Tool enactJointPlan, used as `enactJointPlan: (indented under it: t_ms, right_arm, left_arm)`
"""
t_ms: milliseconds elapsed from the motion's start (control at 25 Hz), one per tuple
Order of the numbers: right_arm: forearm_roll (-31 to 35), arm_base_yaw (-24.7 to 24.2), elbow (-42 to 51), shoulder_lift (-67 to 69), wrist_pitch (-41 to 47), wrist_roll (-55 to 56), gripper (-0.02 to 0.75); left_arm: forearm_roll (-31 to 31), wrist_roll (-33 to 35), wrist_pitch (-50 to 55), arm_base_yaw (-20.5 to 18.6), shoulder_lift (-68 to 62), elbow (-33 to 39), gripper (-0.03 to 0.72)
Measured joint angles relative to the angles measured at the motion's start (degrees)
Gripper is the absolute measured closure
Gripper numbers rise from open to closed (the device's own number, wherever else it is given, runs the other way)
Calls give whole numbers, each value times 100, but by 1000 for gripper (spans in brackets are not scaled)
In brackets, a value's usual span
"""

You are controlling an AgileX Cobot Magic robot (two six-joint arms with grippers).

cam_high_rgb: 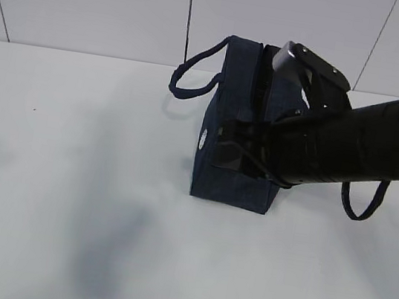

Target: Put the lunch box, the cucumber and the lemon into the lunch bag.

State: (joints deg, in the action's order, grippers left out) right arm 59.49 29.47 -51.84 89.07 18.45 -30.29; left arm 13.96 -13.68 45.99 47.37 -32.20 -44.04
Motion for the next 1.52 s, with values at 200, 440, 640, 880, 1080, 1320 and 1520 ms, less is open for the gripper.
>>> enactJointPlan:
  t_ms: [200,440,640,880,1080,1320,1520]
  right_arm:
    - [268,0,0,0,521,23,356]
    - [388,13,0,0,422,338,290]
    - [424,13,0,0,-46,570,288]
    - [451,13,0,225,-264,632,295]
    - [460,13,0,456,-401,640,306]
    - [535,-8,0,480,-716,640,311]
    - [584,-8,0,561,-853,640,315]
  left_arm:
    - [33,-31,121,0,424,0,447]
    - [53,-44,185,0,566,0,447]
    - [153,-47,370,0,566,0,447]
    - [153,-56,408,0,566,0,447]
    - [153,-56,420,0,566,0,447]
    - [153,-56,428,0,566,0,447]
    - [153,-56,428,0,566,0,447]
